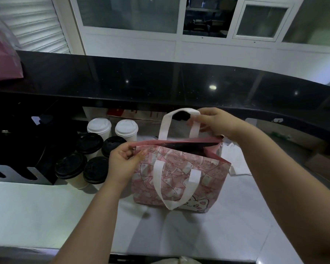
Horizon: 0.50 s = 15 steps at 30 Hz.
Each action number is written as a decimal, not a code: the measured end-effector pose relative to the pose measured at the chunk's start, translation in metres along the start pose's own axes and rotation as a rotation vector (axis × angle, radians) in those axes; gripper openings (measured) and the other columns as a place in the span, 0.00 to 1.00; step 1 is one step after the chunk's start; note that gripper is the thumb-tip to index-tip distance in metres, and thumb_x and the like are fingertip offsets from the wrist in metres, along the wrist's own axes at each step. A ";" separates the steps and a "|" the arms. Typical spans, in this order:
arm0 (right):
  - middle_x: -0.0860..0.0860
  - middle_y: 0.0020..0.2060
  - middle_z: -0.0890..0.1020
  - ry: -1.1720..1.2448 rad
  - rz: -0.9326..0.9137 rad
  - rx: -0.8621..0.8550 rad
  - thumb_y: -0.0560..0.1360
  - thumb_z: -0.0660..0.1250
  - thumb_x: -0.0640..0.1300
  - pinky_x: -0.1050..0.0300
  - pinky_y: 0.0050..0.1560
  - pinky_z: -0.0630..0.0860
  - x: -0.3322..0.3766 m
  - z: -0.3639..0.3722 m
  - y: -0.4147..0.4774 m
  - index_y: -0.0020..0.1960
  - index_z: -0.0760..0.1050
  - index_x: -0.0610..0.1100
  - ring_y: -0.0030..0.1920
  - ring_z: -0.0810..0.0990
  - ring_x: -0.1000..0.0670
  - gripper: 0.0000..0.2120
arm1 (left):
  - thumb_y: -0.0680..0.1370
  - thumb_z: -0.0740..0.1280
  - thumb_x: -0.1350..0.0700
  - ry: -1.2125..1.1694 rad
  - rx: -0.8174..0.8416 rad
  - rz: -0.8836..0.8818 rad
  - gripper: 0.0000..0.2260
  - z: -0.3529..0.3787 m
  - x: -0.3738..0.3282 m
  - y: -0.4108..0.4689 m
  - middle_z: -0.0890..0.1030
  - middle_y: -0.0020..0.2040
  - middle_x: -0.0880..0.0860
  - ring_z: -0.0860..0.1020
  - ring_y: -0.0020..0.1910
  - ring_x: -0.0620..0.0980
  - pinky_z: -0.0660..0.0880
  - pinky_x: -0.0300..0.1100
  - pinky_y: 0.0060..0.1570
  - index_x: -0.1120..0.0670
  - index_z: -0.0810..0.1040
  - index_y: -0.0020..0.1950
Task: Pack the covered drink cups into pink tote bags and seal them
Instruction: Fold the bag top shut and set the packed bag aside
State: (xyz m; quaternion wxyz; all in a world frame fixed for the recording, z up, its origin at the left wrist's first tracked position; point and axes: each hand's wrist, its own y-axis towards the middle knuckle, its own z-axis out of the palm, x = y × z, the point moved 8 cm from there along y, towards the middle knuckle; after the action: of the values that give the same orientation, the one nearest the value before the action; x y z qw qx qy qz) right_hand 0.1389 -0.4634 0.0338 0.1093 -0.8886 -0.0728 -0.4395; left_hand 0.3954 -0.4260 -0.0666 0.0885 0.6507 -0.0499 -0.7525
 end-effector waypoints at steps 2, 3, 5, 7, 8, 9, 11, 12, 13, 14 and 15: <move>0.50 0.45 0.85 0.109 0.098 -0.002 0.79 0.62 0.54 0.53 0.48 0.80 -0.018 -0.001 0.005 0.53 0.80 0.49 0.43 0.85 0.52 0.12 | 0.72 0.73 0.68 0.005 -0.005 0.003 0.14 -0.001 0.000 0.001 0.86 0.42 0.53 0.85 0.44 0.48 0.80 0.38 0.44 0.49 0.84 0.46; 0.49 0.46 0.85 0.120 0.107 -0.003 0.79 0.63 0.53 0.50 0.52 0.80 -0.025 -0.001 0.006 0.54 0.80 0.48 0.45 0.85 0.50 0.12 | 0.72 0.73 0.68 0.007 -0.007 0.001 0.14 -0.001 0.000 0.001 0.86 0.42 0.53 0.85 0.44 0.49 0.80 0.38 0.44 0.48 0.85 0.46; 0.49 0.49 0.85 0.164 0.057 -0.033 0.79 0.64 0.50 0.45 0.59 0.78 -0.036 -0.007 0.002 0.56 0.79 0.46 0.50 0.84 0.48 0.11 | 0.72 0.73 0.68 0.012 -0.009 -0.006 0.14 -0.002 0.002 0.000 0.86 0.43 0.53 0.85 0.45 0.49 0.80 0.38 0.44 0.47 0.85 0.46; 0.48 0.54 0.83 0.341 -0.052 -0.090 0.78 0.64 0.51 0.44 0.60 0.76 -0.043 -0.016 -0.012 0.56 0.78 0.45 0.55 0.82 0.47 0.12 | 0.72 0.73 0.67 0.005 -0.009 -0.006 0.14 -0.002 0.001 -0.001 0.86 0.43 0.54 0.85 0.46 0.51 0.80 0.39 0.44 0.48 0.85 0.47; 0.47 0.57 0.82 0.458 -0.109 -0.126 0.77 0.65 0.52 0.43 0.61 0.75 -0.048 -0.021 -0.022 0.55 0.78 0.45 0.58 0.81 0.46 0.13 | 0.72 0.73 0.66 -0.001 -0.008 -0.004 0.12 -0.001 0.001 -0.001 0.86 0.43 0.54 0.85 0.46 0.51 0.80 0.39 0.44 0.48 0.85 0.47; 0.46 0.59 0.81 0.559 -0.164 -0.162 0.76 0.66 0.55 0.44 0.61 0.74 -0.056 -0.024 -0.034 0.52 0.78 0.46 0.61 0.79 0.45 0.13 | 0.71 0.74 0.63 -0.002 -0.011 0.000 0.11 -0.001 -0.001 -0.002 0.86 0.44 0.53 0.85 0.46 0.51 0.80 0.39 0.44 0.47 0.85 0.46; 0.47 0.63 0.79 0.662 -0.242 -0.211 0.75 0.66 0.55 0.46 0.63 0.73 -0.072 -0.023 -0.057 0.47 0.78 0.48 0.65 0.76 0.46 0.10 | 0.69 0.75 0.58 0.006 -0.017 0.004 0.09 0.001 -0.002 -0.003 0.86 0.44 0.52 0.85 0.46 0.50 0.80 0.37 0.43 0.46 0.85 0.46; 0.47 0.65 0.78 0.668 -0.259 -0.216 0.77 0.64 0.51 0.45 0.65 0.71 -0.084 -0.018 -0.066 0.47 0.77 0.47 0.67 0.75 0.47 0.08 | 0.70 0.75 0.59 0.009 -0.021 0.002 0.09 0.001 -0.002 -0.003 0.86 0.44 0.52 0.85 0.46 0.50 0.80 0.37 0.43 0.46 0.85 0.46; 0.49 0.66 0.76 0.638 -0.243 -0.215 0.79 0.60 0.43 0.41 0.67 0.69 -0.098 -0.012 -0.073 0.47 0.77 0.45 0.68 0.73 0.48 0.07 | 0.71 0.74 0.62 0.009 -0.026 0.000 0.10 0.001 0.000 -0.003 0.86 0.44 0.52 0.85 0.46 0.50 0.79 0.37 0.43 0.48 0.85 0.47; 0.51 0.68 0.75 0.596 -0.207 -0.198 0.79 0.59 0.37 0.38 0.69 0.65 -0.110 -0.005 -0.078 0.47 0.78 0.44 0.69 0.72 0.50 0.09 | 0.72 0.74 0.64 0.010 -0.030 0.002 0.11 0.000 0.001 -0.003 0.86 0.44 0.52 0.85 0.46 0.50 0.79 0.36 0.42 0.48 0.84 0.47; 0.54 0.69 0.73 0.556 -0.167 -0.156 0.76 0.61 0.35 0.37 0.71 0.63 -0.121 0.003 -0.082 0.50 0.79 0.44 0.70 0.70 0.52 0.10 | 0.73 0.73 0.65 0.014 -0.032 0.007 0.12 0.000 0.001 -0.002 0.86 0.43 0.52 0.85 0.46 0.49 0.79 0.36 0.42 0.48 0.84 0.47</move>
State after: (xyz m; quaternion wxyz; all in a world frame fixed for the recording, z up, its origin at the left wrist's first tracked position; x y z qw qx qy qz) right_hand 0.0496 -0.3879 -0.0540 0.0199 -0.7308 -0.0791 -0.6777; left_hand 0.3946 -0.4239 -0.0678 0.1018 0.6544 -0.0397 -0.7482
